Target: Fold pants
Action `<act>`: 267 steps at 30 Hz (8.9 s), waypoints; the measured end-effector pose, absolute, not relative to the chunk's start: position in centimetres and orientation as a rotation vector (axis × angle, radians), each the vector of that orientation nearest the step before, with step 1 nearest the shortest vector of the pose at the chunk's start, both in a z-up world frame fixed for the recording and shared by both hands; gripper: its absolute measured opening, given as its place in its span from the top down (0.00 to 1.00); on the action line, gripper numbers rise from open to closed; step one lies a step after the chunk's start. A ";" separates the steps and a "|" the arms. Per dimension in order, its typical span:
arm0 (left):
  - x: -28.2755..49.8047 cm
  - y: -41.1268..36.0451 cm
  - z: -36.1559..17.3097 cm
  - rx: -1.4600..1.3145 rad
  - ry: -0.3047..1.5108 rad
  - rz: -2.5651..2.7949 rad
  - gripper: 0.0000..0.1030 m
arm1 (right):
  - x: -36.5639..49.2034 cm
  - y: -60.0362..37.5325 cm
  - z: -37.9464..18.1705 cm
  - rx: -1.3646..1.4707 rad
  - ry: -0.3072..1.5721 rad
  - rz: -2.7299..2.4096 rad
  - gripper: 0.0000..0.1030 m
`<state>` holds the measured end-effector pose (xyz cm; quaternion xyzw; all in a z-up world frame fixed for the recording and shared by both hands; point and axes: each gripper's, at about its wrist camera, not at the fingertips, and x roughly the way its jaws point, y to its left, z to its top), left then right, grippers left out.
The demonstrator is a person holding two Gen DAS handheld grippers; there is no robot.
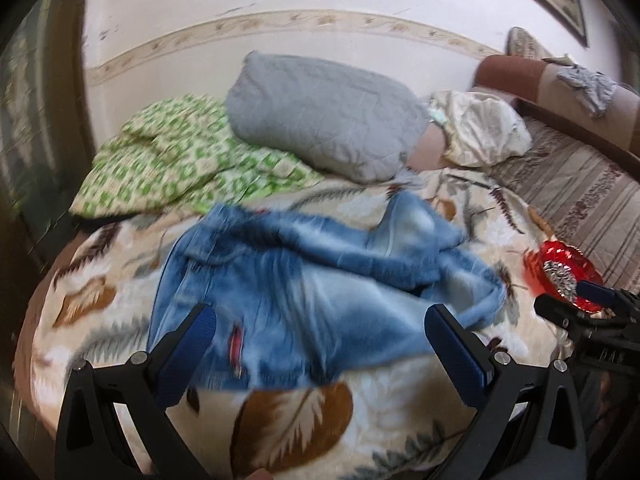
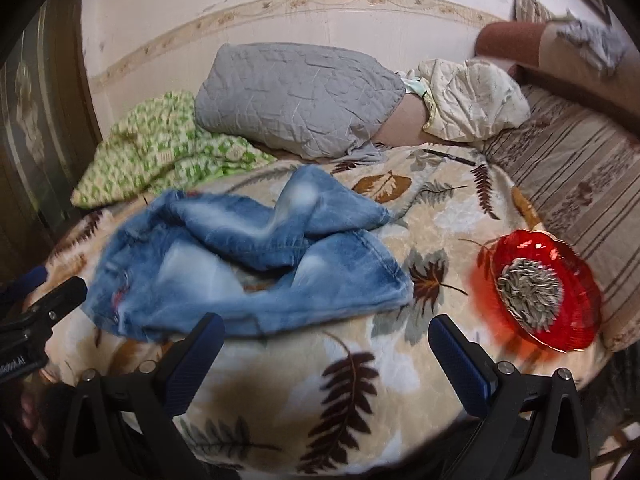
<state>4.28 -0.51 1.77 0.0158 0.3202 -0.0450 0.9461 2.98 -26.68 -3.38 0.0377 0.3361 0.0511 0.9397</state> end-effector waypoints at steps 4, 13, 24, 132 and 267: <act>7.5 -1.7 3.0 0.108 0.651 -0.151 0.00 | 5.4 -29.5 -2.7 0.107 0.660 0.100 0.00; 18.9 -7.6 1.5 0.201 0.766 -0.374 0.00 | 15.8 -33.7 -2.7 0.146 0.748 0.185 0.00; 29.8 -14.3 -6.4 0.263 1.015 -0.546 0.00 | 31.7 -35.0 -11.4 0.271 1.021 0.345 0.13; 17.7 18.2 -4.2 -0.064 1.104 -0.041 0.15 | 10.4 -7.9 -10.2 -0.273 0.808 0.873 0.21; 46.2 -15.2 -13.3 0.532 1.173 -0.616 0.20 | 46.9 -39.8 -13.3 0.120 1.273 0.306 0.61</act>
